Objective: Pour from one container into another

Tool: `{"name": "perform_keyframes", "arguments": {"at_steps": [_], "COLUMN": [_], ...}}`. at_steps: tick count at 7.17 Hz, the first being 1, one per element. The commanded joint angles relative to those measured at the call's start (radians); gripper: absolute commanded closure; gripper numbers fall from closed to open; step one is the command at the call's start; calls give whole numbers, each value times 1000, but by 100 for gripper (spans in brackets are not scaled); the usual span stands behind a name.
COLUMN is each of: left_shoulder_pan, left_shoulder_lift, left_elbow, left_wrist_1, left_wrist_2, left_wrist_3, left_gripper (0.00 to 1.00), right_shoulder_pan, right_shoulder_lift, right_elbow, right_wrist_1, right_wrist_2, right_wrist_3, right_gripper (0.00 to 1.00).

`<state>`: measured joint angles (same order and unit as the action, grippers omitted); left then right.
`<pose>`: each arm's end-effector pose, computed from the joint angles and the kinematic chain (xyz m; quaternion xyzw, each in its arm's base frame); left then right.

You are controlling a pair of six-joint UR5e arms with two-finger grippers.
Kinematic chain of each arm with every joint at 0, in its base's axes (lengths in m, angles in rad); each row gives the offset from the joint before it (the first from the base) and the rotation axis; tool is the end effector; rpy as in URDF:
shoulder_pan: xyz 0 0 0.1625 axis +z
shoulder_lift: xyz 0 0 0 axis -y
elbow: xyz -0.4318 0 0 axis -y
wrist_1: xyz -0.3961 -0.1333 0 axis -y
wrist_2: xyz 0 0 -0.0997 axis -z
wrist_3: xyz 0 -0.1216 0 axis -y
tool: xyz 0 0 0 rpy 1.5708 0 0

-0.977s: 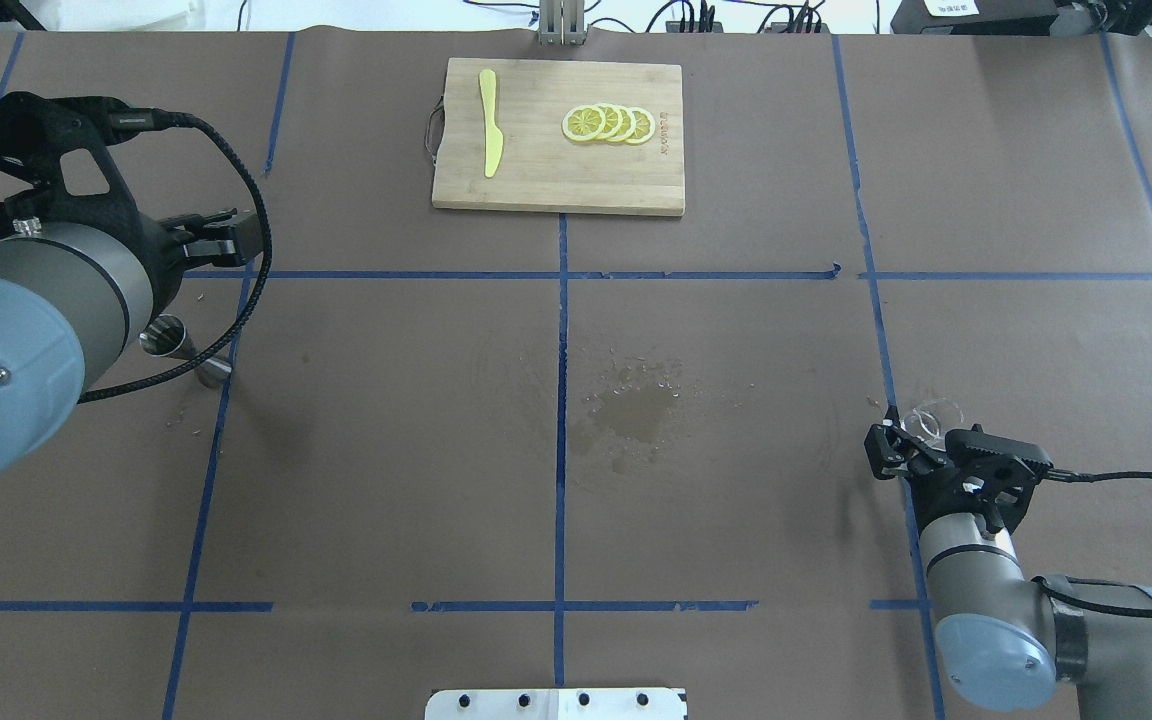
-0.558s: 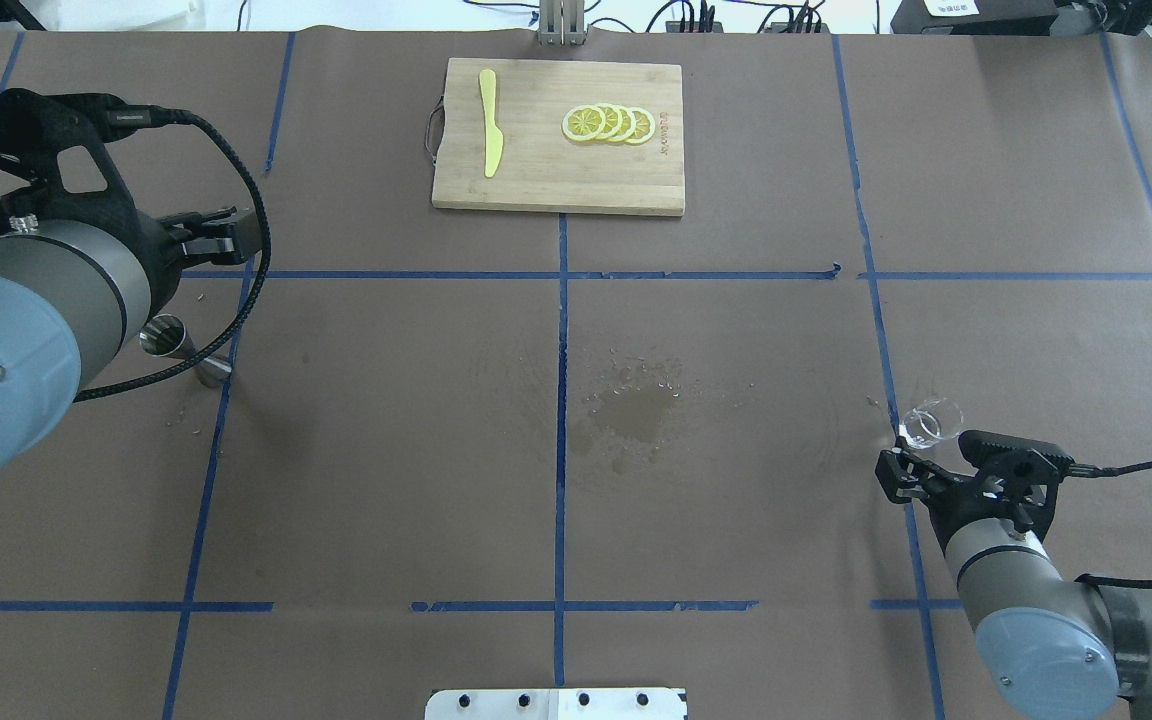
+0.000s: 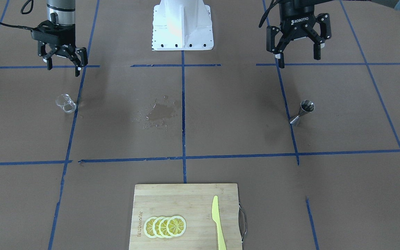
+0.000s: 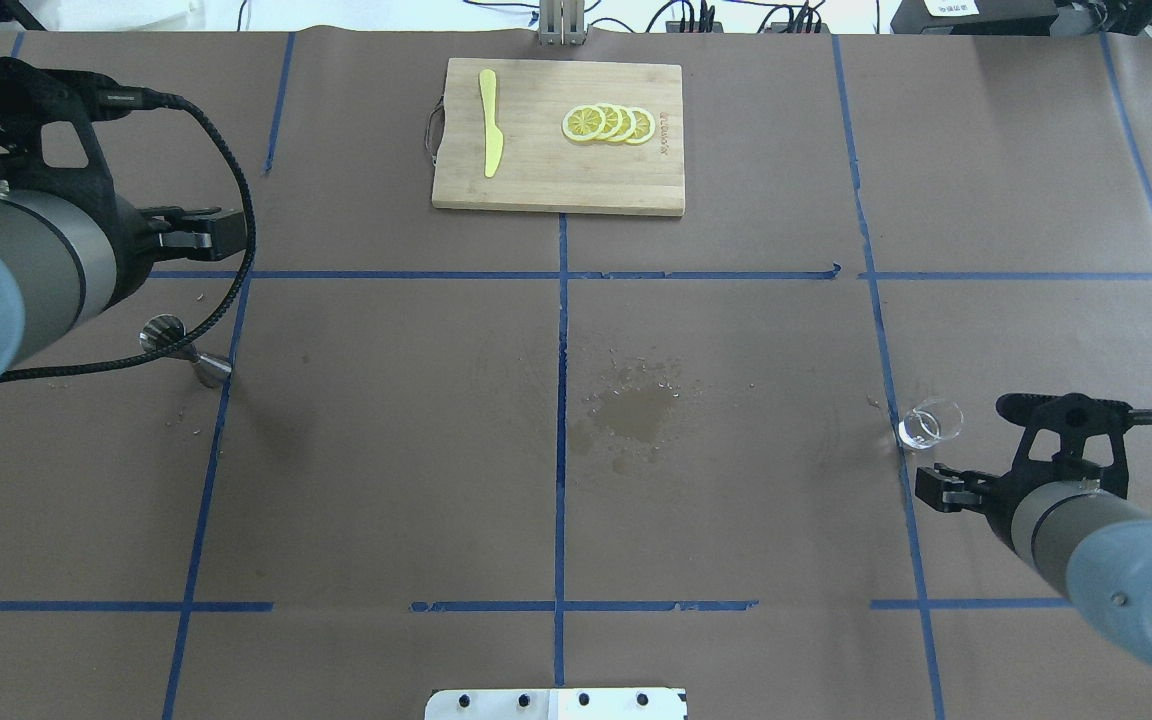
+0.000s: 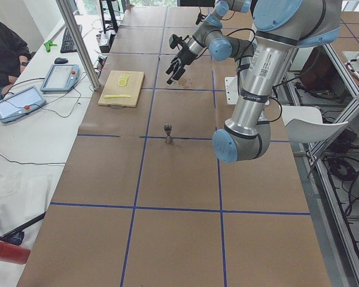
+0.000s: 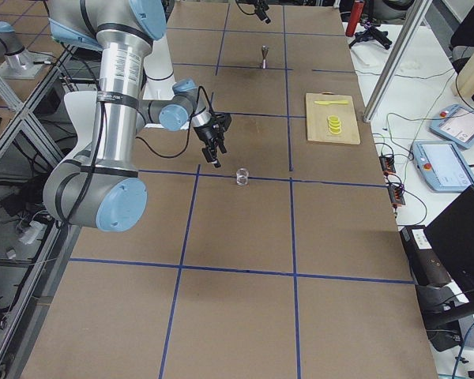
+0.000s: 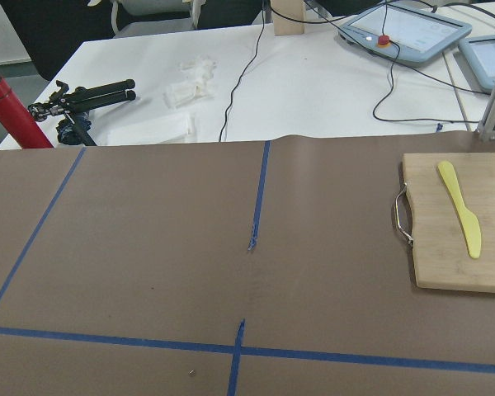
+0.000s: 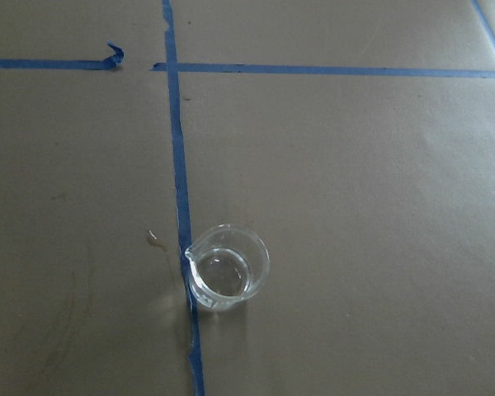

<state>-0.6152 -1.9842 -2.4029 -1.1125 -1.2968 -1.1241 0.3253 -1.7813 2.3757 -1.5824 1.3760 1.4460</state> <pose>0.2743 -0.3974 0.1946 0.3011 0.2638 -0.1292 0.9072 -0.3164 -0.2722 0.4077 0.1546 -0.2579 0.1232 0.9457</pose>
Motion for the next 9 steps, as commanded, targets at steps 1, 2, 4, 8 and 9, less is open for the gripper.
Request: {"name": "perform_keyframes", "arguments": {"at_steps": [1, 2, 4, 8, 9], "left_shoulder_pan": [-111, -163, -294, -683, -771], "left_shoulder_lift": [-1, 1, 2, 12, 15], "left_elbow": [5, 19, 62, 346, 431], "left_wrist_1": [-7, -9, -33, -208, -214], "left_wrist_2": [-131, -197, -290, -670, -755], "left_wrist_3": [229, 335, 583, 1042, 1173], "left_gripper": [0, 0, 0, 0, 0], "right_shoulder_pan": [266, 376, 571, 969, 1039], "right_shoulder_lift": [39, 42, 106, 201, 200], "right_elbow": [19, 16, -16, -173, -222], "right_wrist_1": [-13, -33, -124, -280, -280], "right_wrist_2": [285, 390, 535, 733, 795], "right_wrist_3": [-259, -400, -688, -1218, -1336], "right_gripper": [0, 0, 0, 0, 0]}}
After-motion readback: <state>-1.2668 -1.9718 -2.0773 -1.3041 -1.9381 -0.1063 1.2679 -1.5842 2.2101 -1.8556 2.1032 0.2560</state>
